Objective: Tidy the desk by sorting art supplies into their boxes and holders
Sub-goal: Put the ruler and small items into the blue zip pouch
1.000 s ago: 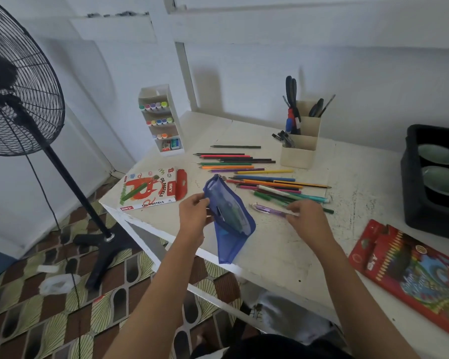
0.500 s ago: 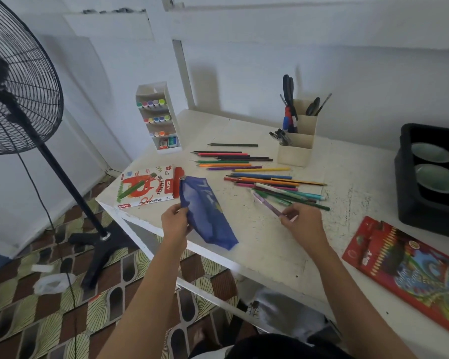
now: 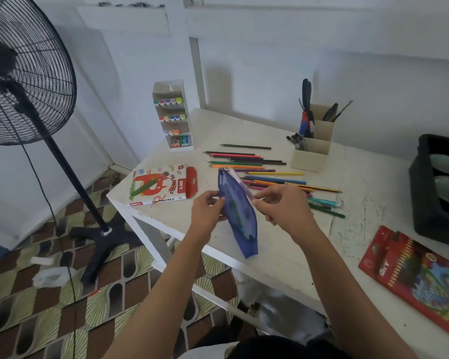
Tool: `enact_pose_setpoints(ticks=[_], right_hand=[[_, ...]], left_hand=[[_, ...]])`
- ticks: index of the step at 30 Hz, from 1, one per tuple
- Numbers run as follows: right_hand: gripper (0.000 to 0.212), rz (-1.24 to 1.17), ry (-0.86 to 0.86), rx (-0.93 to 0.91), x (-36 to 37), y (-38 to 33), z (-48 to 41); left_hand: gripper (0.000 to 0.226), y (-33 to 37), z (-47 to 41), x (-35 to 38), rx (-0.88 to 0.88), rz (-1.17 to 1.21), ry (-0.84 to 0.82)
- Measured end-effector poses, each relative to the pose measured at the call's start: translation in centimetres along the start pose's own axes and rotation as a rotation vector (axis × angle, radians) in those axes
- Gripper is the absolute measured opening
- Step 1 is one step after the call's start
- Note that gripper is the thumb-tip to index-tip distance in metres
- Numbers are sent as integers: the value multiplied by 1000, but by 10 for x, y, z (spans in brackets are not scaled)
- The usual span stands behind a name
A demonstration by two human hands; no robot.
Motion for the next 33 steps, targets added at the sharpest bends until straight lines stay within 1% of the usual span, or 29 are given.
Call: enact_pose_setpoints(ticks=[4,8,12,14,19,23,27,30,33], right_hand=[[3,78,-12,73,8,2,-5],[4,129,-30,120,26,3,-9],[14,100,-22,108,43,-1,-12],[17,73,68,105,41,-1,-12],[10,17,351,170,12,30,-11],[12,142,431,256,-8,65,-14],[20,395,471,268,-27,87,-33],[23,516,463,277,-30,95,-49],[24,575,434,318,-27,104,-57]], left_hand=[[18,-3,-6,-3,-44,7,-16],[20,-1,-15,-7,-51,-25,-83],[19,2,-21,-7,-55,-10,-148],[18,1,-26,-8,-50,-21,-177],[16,6,-41,-12,-18,-5,-201],[16,7,-48,-13,-17,28,-212],[19,8,-51,-13,-35,20,-233],[21,7,-57,-15,-56,15,-241],[21,5,-59,-14,-75,2,-236]])
Point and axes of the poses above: each hand's wrist, its own z-axis away from the middle knuckle, its own x-axis out of the palm, y = z × x, the point moved 7 cm from there along -z, towards the middle knuckle, and after that the axes turned 5 degrees about x, right-handed, at the moved point
